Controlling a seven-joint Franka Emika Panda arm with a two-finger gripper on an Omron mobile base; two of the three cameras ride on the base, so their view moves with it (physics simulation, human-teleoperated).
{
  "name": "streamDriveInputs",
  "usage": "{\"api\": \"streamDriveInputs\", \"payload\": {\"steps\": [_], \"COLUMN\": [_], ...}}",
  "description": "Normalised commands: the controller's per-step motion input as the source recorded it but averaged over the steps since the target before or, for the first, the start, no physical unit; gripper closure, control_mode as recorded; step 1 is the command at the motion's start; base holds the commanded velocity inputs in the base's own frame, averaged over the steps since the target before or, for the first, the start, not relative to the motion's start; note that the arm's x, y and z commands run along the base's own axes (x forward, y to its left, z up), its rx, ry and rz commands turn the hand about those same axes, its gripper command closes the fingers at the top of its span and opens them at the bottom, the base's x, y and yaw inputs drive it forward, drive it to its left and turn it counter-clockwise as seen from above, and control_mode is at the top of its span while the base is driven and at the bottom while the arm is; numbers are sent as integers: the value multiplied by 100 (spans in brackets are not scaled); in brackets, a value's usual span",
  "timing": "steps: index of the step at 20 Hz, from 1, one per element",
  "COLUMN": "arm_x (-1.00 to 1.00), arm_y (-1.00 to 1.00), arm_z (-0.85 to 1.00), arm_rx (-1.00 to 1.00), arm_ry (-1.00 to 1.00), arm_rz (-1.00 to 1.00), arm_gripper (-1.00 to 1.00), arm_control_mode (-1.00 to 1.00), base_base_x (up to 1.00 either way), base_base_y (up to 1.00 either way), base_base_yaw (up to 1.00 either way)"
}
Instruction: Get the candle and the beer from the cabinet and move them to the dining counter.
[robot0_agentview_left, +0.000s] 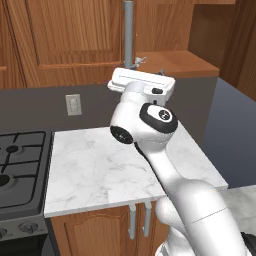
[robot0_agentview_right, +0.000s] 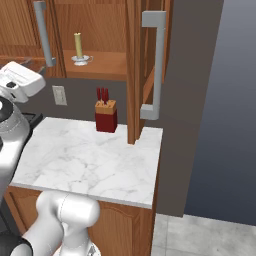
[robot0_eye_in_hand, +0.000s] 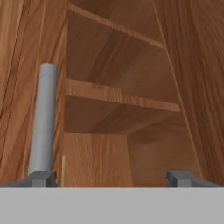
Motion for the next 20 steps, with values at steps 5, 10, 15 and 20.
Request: {"api": "streamDriveInputs", "payload": {"steps": [5, 10, 15, 20], "arm_x": [60, 53, 49, 42], "arm_y": [13, 20, 38, 31], "arm_z": [8, 0, 0, 0], "arm_rx": [2, 0, 0, 0], "arm_ry": [1, 3, 0, 0], "arm_rz": [9, 4, 1, 2], "arm_gripper": [-100, -100, -100, -100], "arm_control_mode": [-100, -100, -100, -100], "base_base_x": [0, 0, 0, 0], "base_base_y": [0, 0, 0, 0], "base_base_yaw": [0, 0, 0, 0]}}
